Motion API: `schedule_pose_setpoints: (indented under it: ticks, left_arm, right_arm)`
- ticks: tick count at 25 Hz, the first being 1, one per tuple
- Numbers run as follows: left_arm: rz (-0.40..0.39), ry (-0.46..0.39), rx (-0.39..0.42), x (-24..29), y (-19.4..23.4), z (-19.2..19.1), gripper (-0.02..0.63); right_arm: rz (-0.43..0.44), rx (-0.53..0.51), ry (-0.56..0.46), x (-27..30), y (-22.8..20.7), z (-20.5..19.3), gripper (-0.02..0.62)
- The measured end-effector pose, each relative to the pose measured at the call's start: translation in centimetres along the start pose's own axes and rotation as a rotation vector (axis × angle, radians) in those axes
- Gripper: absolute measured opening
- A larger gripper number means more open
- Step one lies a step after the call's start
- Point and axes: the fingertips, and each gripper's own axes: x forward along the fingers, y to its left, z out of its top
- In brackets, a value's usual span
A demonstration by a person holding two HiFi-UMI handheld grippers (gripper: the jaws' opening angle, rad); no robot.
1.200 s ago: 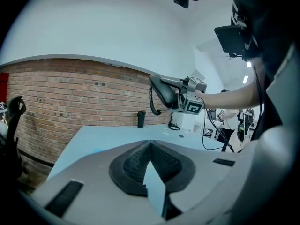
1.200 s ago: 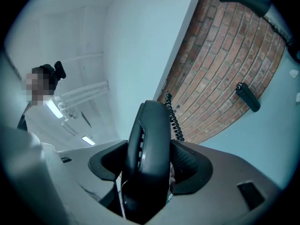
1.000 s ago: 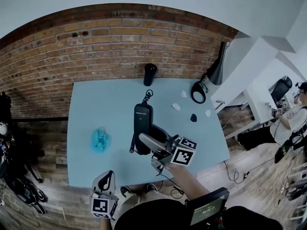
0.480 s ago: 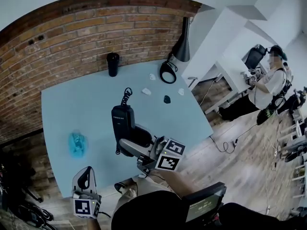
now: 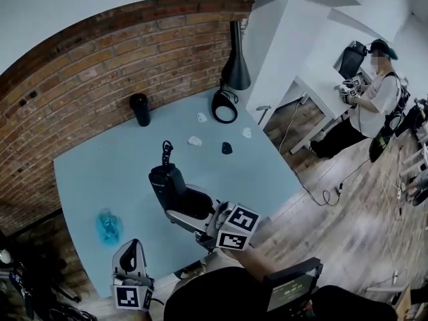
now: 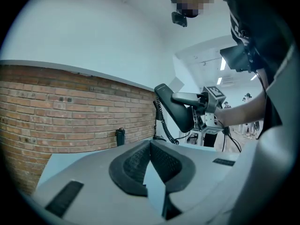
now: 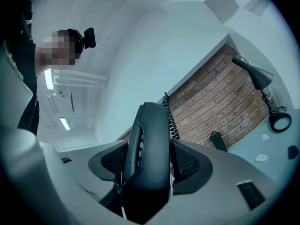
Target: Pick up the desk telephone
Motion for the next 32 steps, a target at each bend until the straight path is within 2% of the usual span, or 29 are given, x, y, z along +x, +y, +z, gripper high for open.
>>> schedule_pose_setpoints:
  ticks: [4,9,13,18,24,28,32]
  left_arm:
    - [-0.03,-0.021,0.057,2.4,-1.0,0.5,0.014]
    - [-0.012,-0.003,0.067,4.6,-1.3,1.4,0.014]
    - [-0.009,-0.025,0.081,6.1,-1.9,2.4,0.014]
    - [-0.015,-0.027,0.107,7.9,-2.8,2.7,0.014]
    - [-0.007,-0.056,0.089,9.3,-3.5,2.9,0.014]
    - [-0.007,-0.025,0.078,10.1,-4.4,2.3,0.014]
    - [-0.004,-0.029,0.077,10.5,-5.0,1.4,0.014]
  right_arm:
    - [-0.005,0.026,-0.005,-1.2,-2.3,-0.3,0.293]
    - [0.009,0.018,0.028,-2.1,-4.5,-0.9,0.293]
    - [0.007,0.059,0.023,-2.9,-6.0,-0.9,0.293]
    - [0.021,0.055,0.034,-3.4,-7.2,-0.7,0.293]
    - [0.045,0.005,0.058,-3.8,-7.3,-0.5,0.293]
    - [0.052,-0.003,0.061,-4.3,-7.9,-0.6,0.293]
    - [0.063,0.0,0.075,-4.8,-8.5,-1.7,0.293]
